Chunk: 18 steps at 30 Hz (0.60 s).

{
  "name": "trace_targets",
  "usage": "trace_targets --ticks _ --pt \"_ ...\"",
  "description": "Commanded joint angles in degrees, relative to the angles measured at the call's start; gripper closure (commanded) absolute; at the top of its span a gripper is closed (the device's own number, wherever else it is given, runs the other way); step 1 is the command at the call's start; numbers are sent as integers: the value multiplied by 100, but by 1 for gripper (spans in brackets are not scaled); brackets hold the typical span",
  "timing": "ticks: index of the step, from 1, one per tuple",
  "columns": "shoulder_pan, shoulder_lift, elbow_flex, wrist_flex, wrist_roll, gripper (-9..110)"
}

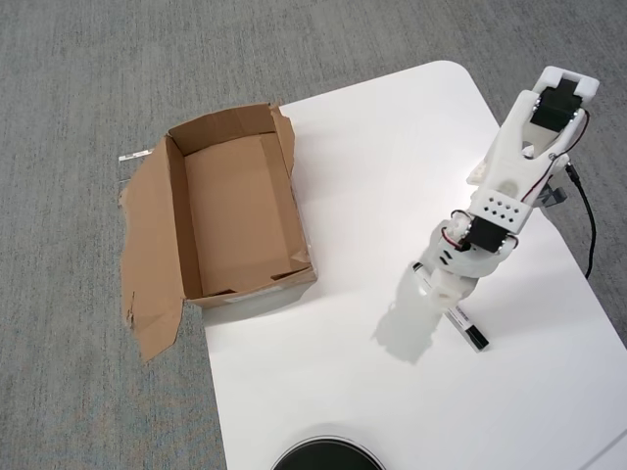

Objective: Grasp a pen and put it in the box.

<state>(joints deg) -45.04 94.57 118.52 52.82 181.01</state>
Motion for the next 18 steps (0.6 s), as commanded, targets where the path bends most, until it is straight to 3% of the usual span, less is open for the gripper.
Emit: trace_targets --ticks 1,18 --pt "-4 -202 31 -62 -22 79" --pt "-4 -492 40 -62 -22 79"
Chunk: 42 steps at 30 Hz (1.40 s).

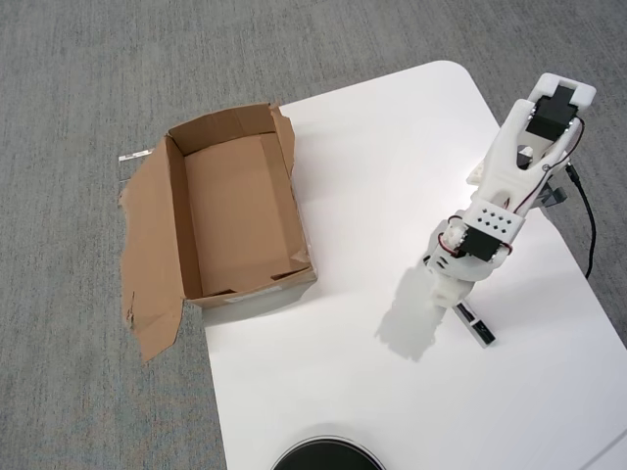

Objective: Grasp a pen and put it in the box.

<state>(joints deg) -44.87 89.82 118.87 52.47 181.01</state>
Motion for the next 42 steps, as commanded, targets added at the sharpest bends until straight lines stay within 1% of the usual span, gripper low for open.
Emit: trace_targets --ticks 1,9,19,31,42 --pt "-22 -79 4 -26 -22 79" --pt "-40 -281 4 -26 -22 81" --pt "-31 -264 259 -26 -22 100" --pt "-31 -158 154 -26 -31 100" --pt "83 800 -558 -26 -13 100"
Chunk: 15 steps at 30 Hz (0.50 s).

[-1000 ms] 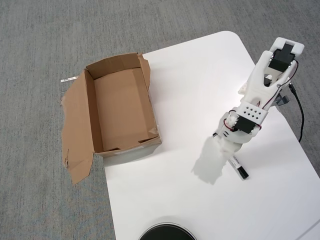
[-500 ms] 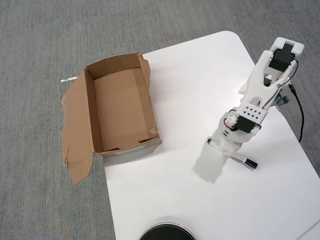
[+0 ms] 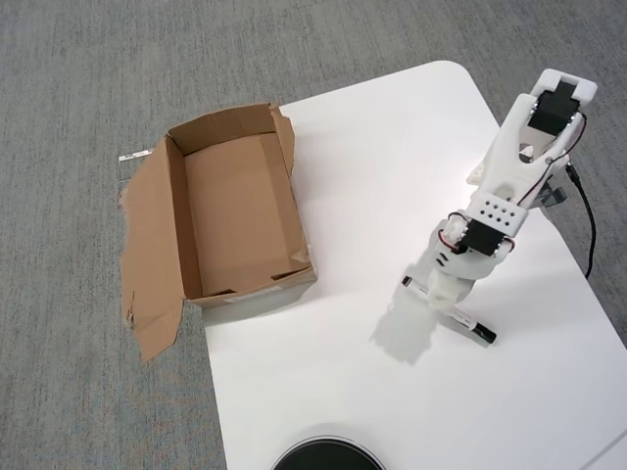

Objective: Grasp a pen and put it in the box.

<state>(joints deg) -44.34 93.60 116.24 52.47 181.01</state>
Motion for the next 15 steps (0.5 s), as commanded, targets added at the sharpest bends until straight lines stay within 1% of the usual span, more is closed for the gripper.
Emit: trace_targets --ticks 1,10,15 --pt "48 501 -365 -26 4 100" --pt "672 914 -1428 -26 -22 101" --pt "760 914 -1824 44 -22 101"
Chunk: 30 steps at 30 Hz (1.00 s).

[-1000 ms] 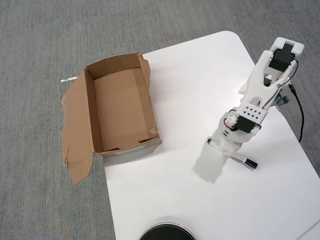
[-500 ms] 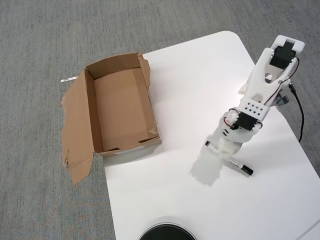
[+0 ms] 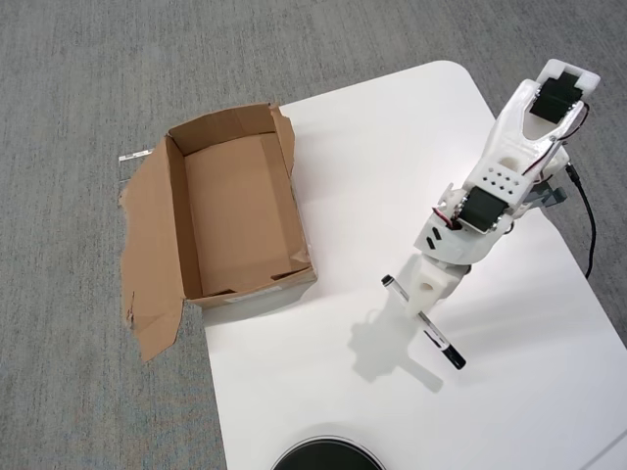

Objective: Grasp a pen and put it in the box.

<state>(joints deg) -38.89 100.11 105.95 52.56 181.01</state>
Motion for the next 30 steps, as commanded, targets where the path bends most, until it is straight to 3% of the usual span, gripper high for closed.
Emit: trace_targets --ticks 1,10,30 --pt "224 264 -804 35 -22 101" --pt "312 264 -1165 -26 -13 101" --pt "2905 149 -2878 -26 -40 101"
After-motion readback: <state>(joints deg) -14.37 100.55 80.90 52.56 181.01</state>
